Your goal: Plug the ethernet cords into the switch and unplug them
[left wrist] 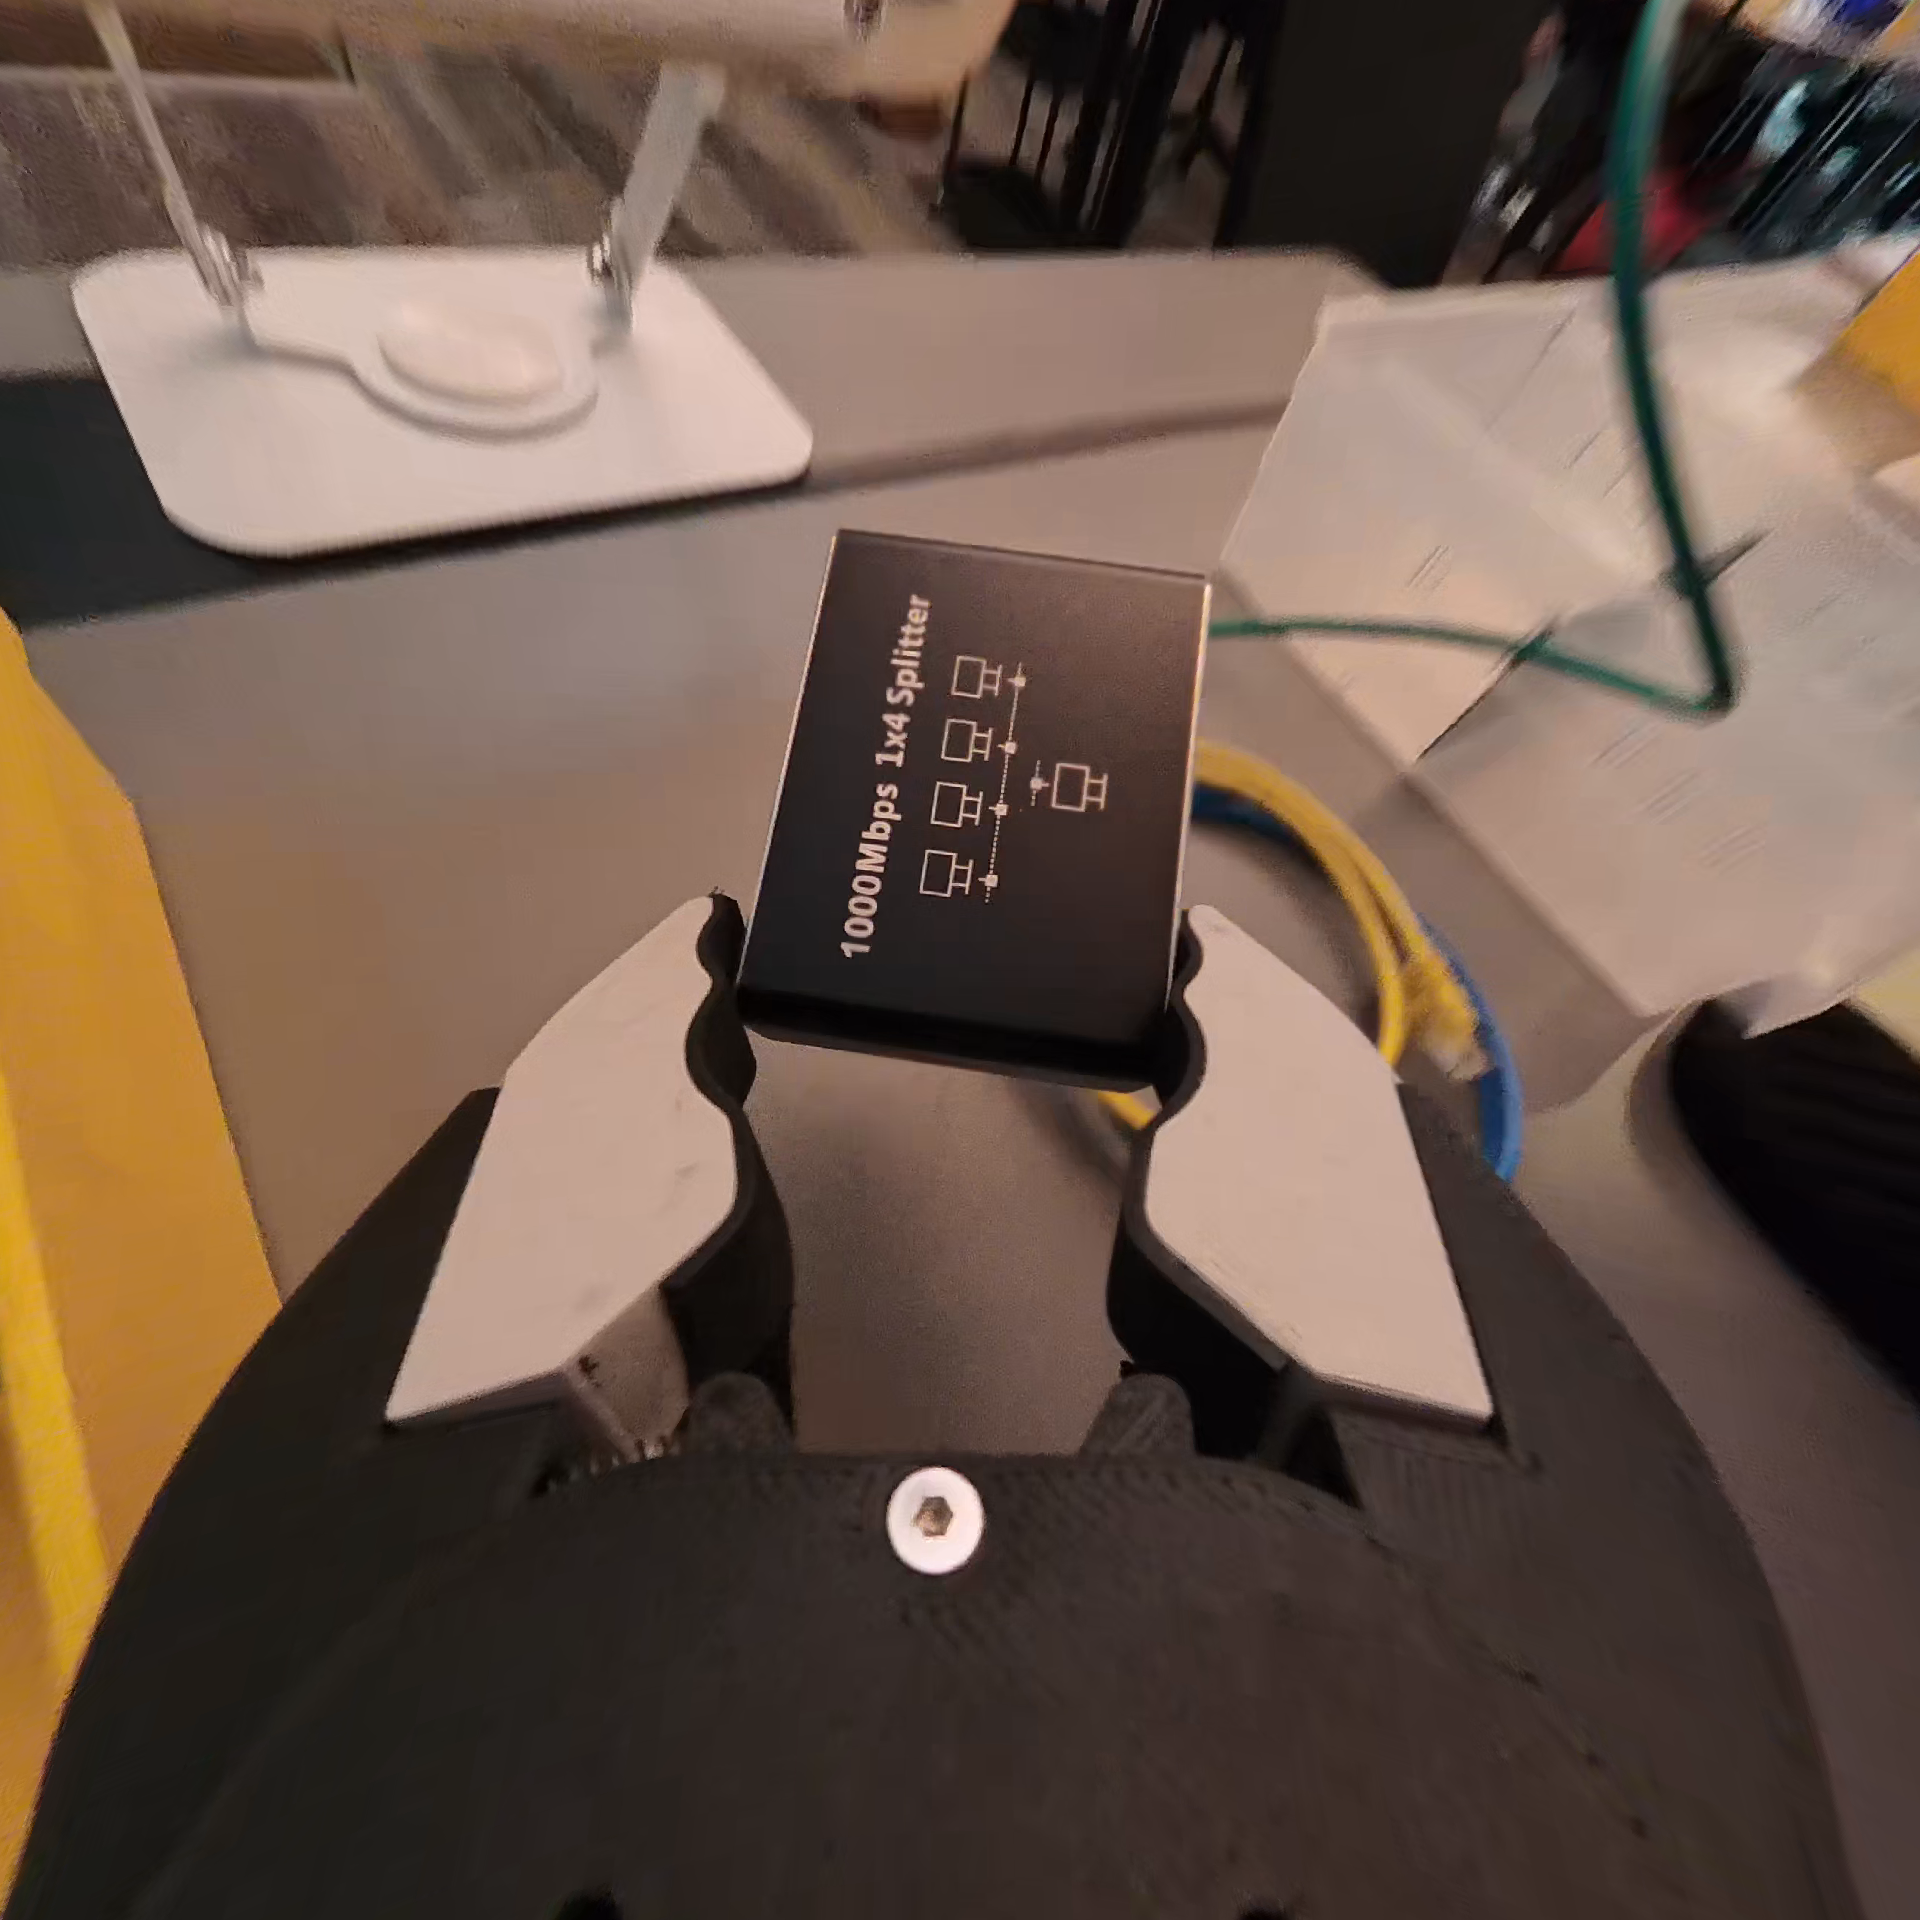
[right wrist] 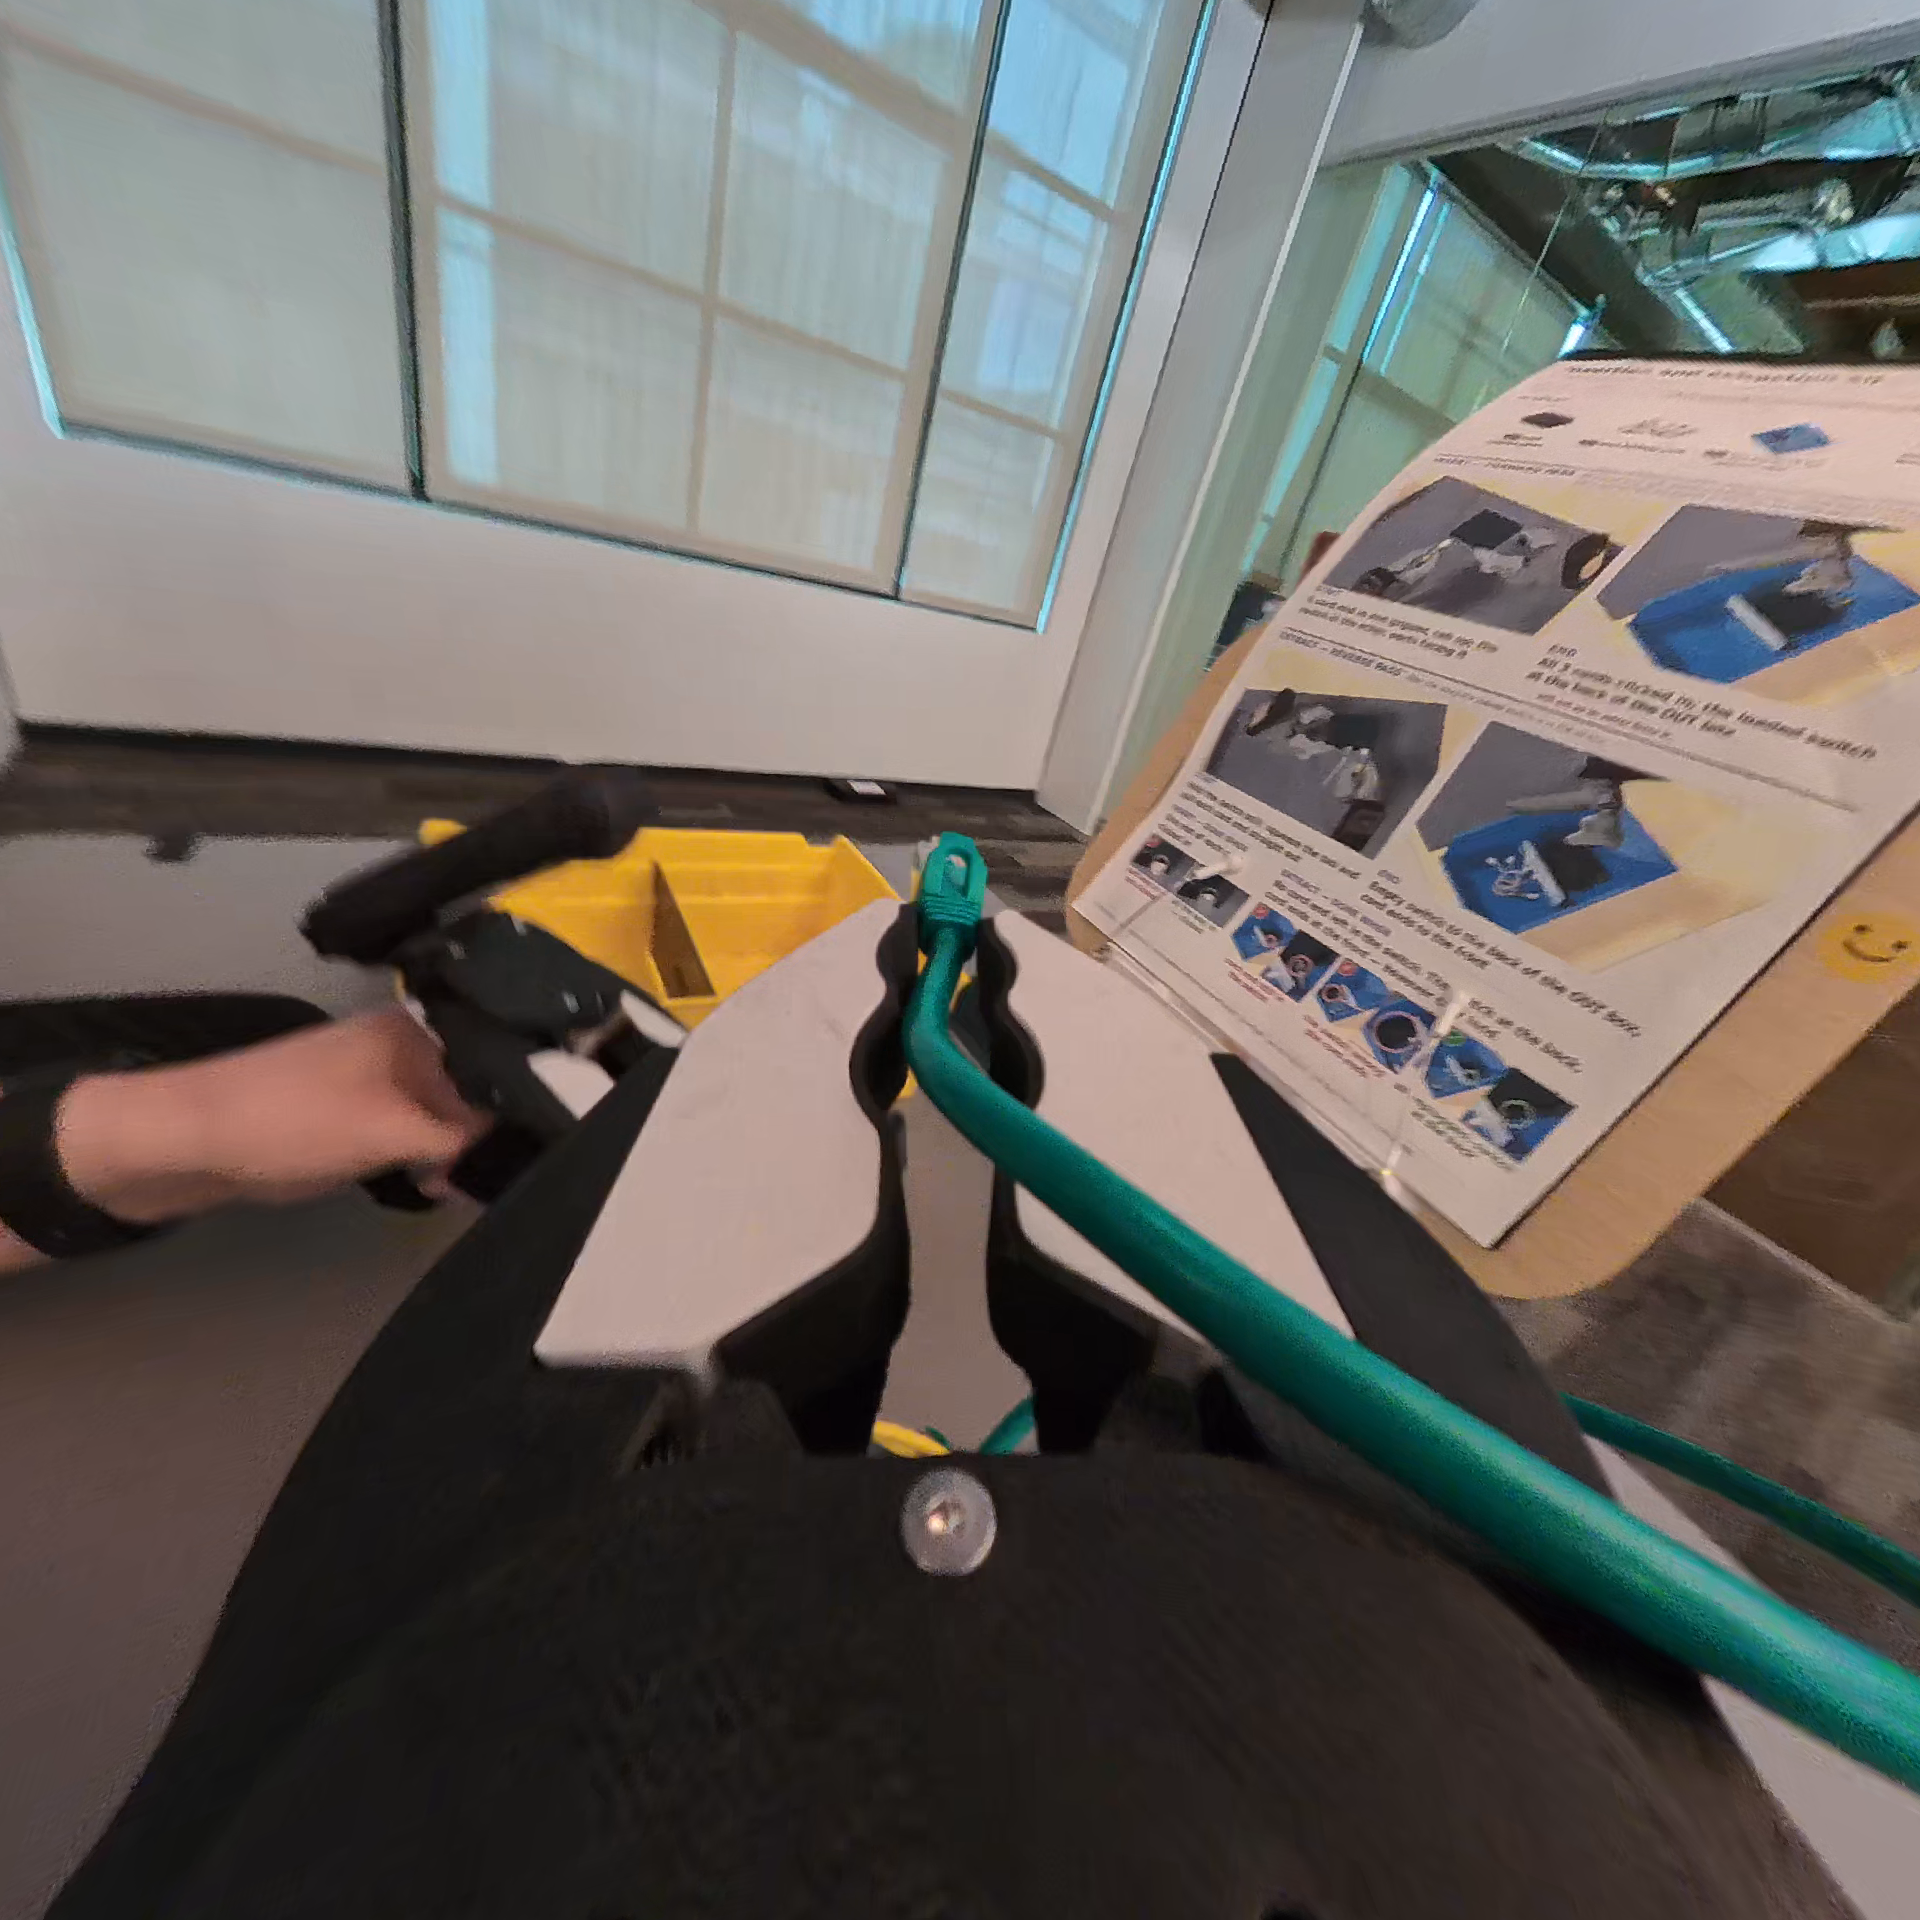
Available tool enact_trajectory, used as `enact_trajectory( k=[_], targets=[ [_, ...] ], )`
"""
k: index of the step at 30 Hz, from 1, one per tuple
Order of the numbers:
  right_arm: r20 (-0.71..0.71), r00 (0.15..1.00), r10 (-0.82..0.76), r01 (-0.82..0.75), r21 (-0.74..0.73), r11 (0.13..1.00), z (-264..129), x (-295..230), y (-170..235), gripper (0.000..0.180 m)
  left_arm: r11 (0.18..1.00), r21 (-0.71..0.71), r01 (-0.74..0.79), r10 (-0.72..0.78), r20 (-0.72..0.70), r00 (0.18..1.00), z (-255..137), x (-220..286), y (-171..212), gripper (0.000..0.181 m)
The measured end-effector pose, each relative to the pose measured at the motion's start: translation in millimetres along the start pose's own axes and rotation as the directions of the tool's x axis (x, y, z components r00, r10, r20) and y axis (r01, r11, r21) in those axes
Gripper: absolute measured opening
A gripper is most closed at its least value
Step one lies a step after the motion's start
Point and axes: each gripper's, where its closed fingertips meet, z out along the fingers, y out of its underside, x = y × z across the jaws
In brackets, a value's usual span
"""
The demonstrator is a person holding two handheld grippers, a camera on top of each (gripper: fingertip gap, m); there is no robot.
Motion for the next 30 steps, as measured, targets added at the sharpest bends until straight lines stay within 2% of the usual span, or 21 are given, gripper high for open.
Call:
enact_trajectory(
  k=[3, 6, 10, 16, 24, 30],
  targets=[
    [-0.058, 0.987, -0.149, 0.146, -0.05, 0.988, 5, -4, 3, 0.01, 0.987, 0.146, 0.061, -0.05, -0.073, 0.996, -8, 10, -56, 0.076],
    [-0.128, 0.944, -0.305, 0.285, -0.158, 0.946, 10, -2, 13, 0.011, 0.97, 0.237, 0.061, -0.035, -0.111, 0.993, -12, 16, -103, 0.076],
    [-0.176, 0.871, -0.458, 0.414, -0.238, 0.879, 14, -1, 19, 0.011, 0.947, 0.322, 0.006, 0.03, -0.107, 0.994, -12, 25, -136, 0.076],
    [-0.168, 0.86, -0.482, 0.435, -0.254, 0.864, 21, -2, 29, 0.011, 0.94, 0.34, -0.02, 0.08, -0.164, 0.983, -1, 47, -140, 0.076],
    [-0.185, 0.866, -0.464, 0.423, -0.223, 0.878, 18, 2, 26, 0.011, 0.924, 0.355, -0.144, 0.19, -0.099, 0.977, -4, 58, -143, 0.076],
    [-0.19, 0.831, -0.522, 0.493, -0.181, 0.851, 17, -2, 20, 0.011, 0.913, 0.377, -0.154, 0.203, -0.095, 0.974, -11, 61, -147, 0.076]
  ],
)
